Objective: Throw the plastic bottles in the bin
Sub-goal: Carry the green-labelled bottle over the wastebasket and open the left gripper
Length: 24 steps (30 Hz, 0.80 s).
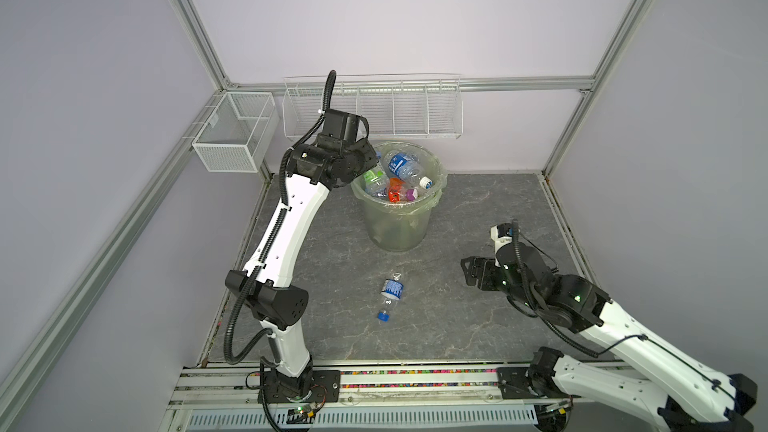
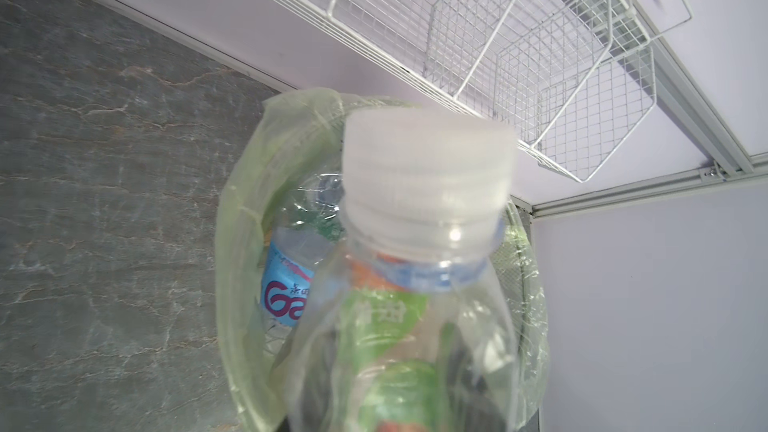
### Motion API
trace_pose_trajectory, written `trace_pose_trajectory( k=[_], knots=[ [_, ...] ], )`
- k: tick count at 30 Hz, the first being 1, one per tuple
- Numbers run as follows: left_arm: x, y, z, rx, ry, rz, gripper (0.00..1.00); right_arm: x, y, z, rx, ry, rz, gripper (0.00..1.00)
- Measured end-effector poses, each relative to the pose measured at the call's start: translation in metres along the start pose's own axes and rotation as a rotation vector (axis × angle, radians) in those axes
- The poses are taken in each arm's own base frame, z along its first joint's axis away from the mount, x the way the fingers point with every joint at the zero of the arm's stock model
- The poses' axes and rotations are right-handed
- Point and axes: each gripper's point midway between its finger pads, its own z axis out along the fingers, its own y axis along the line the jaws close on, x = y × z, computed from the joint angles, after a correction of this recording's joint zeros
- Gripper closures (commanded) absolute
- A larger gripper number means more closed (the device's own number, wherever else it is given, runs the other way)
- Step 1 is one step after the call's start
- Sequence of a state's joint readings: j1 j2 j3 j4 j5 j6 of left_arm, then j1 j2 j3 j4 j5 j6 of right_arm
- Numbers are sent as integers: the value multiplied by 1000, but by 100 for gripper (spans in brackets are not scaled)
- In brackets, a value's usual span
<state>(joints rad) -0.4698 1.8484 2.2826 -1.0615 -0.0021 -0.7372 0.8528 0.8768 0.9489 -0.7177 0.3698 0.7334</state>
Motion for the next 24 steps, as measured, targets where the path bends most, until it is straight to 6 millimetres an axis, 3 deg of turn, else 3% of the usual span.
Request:
trace_pose_trajectory(
  k=[1,3,5,6,10,15,19,24],
  knots=[
    [2,-3,5,14,13,-6,77,0,0,0,0,-1,0,12],
    [6,-7,14,38,41,-11,33,0,-1,-2,-2,-3,1,12],
    [8,-13,22,61,66,-18,10,-1,0,-3,-6,-7,4,12],
    [9,-16,26,67,73,-19,3,-1,-1,-4,-8,-9,4,12],
    [8,-20,39,71,87,-24,0,-2,-2,-8,-13,-15,10,12],
    [9,-18,35,63,89,-24,1,-2,-5,-14,-24,-28,27,12],
    [3,-21,22,70,64,-23,0,-1,-6,-16,-25,-31,35,12],
    [-9,-28,-9,102,8,-20,1,2,-8,-14,-19,-24,36,12]
  ],
)
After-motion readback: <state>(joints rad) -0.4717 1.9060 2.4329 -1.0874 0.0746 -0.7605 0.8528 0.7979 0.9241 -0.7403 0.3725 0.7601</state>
